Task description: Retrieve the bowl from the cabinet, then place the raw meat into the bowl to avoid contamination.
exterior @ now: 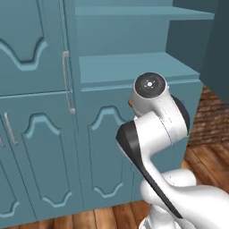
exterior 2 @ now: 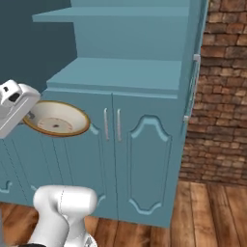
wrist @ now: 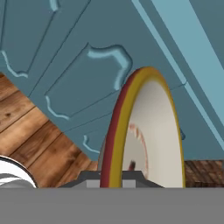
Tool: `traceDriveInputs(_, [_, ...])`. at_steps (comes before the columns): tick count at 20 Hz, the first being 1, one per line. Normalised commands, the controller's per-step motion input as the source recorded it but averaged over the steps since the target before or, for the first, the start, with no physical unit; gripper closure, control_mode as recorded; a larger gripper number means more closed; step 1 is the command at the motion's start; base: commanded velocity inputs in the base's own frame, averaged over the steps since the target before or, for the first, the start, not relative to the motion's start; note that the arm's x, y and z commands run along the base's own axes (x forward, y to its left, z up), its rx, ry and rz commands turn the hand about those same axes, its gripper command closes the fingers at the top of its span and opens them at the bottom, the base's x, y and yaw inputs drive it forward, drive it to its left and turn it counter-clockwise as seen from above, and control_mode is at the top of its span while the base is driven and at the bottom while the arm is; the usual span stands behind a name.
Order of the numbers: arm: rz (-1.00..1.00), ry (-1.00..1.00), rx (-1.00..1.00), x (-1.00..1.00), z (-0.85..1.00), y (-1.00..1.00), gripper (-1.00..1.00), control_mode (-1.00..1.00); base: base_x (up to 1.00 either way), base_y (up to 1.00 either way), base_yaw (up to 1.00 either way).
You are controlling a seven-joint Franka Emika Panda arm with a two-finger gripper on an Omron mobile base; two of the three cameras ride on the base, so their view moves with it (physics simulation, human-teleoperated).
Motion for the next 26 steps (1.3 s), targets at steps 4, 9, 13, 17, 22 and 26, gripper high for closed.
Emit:
traceDriveInputs(4, [0.0, 0.0, 0.0, 0.0, 0.0, 0.0, 1.0, 1.0, 0.05, 0.9, -0.12])
traceDriveInputs(9, [0.0, 0.0, 0.0, 0.0, 0.0, 0.0, 1.0, 1.0, -0.03, 0.8, -0.16])
traceDriveInputs(13, [0.0, 0.0, 0.0, 0.0, 0.0, 0.0, 1.0, 1.0, -0.15, 0.51, -0.23])
traceDriveInputs(17, [0.0, 0.0, 0.0, 0.0, 0.0, 0.0, 1.0, 1.0, 0.0, 0.16, -0.04])
traceDriveInputs(22, [0.0, 0.0, 0.0, 0.0, 0.0, 0.0, 1.0, 1.0, -0.04, -0.25, -0.15])
traceDriveInputs(26, [0.0, 0.0, 0.0, 0.0, 0.0, 0.0, 1.0, 1.0, -0.02, -0.5, -0.31])
